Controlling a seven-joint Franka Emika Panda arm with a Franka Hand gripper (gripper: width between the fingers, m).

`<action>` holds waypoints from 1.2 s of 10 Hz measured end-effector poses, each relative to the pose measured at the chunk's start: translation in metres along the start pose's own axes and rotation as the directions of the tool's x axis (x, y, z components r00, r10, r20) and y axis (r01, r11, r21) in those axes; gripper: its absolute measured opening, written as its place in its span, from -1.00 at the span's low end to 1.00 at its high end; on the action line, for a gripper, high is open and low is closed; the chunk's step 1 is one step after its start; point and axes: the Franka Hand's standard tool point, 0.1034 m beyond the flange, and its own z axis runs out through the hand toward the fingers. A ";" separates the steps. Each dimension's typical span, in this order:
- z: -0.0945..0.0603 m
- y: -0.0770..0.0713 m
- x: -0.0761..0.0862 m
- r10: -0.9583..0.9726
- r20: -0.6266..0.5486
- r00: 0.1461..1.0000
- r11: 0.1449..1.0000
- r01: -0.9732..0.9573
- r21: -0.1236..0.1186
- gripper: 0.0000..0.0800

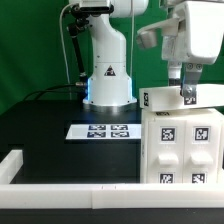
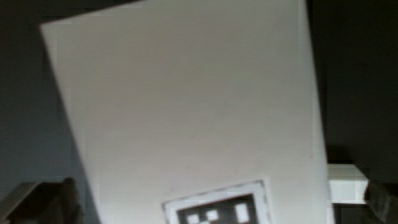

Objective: Assemble cabinet

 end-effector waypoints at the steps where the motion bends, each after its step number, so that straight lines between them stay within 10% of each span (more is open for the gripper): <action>1: 0.001 -0.001 0.000 0.001 0.001 1.000 1.000 -0.001 0.003 0.70; 3: 0.002 0.000 -0.001 0.004 0.001 1.000 1.000 -0.004 0.004 0.39; 12: 0.003 -0.003 -0.010 0.478 0.006 0.878 0.878 -0.478 0.031 0.40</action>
Offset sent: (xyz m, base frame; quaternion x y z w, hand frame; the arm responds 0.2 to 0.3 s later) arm 0.0000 0.0000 0.0000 0.0000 0.0000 0.0000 1.0000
